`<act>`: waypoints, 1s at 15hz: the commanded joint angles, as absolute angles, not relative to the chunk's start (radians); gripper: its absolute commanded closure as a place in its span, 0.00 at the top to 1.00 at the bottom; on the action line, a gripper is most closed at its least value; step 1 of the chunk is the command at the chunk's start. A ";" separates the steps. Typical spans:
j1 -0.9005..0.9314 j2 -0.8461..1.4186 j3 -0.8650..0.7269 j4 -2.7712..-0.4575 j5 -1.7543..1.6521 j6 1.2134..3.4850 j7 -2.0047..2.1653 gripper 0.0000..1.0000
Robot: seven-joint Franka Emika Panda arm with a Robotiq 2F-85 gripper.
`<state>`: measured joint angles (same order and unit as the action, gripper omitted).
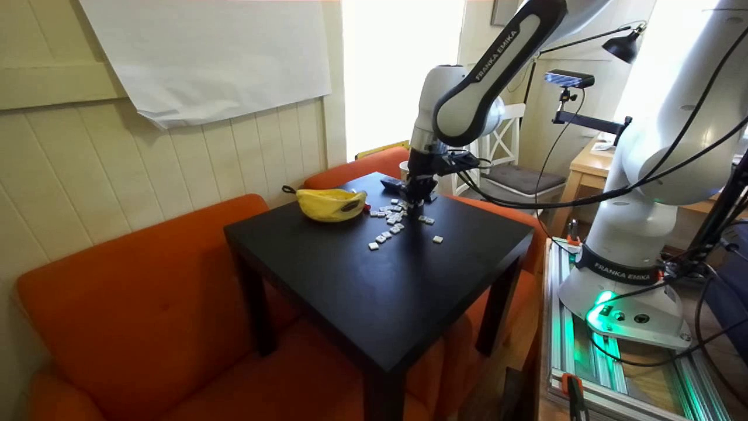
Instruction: Push some of the letter blocks forward
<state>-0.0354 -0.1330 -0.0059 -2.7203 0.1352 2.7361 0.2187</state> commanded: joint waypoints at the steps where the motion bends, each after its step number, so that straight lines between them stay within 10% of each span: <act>1: -0.011 -0.283 -0.032 -2.750 0.239 2.611 0.154 0.00; 15: -0.059 -0.830 -0.087 -2.709 0.159 1.784 0.012 0.00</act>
<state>-0.0410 -0.6842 -0.0602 -2.7102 0.1841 1.9057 0.0669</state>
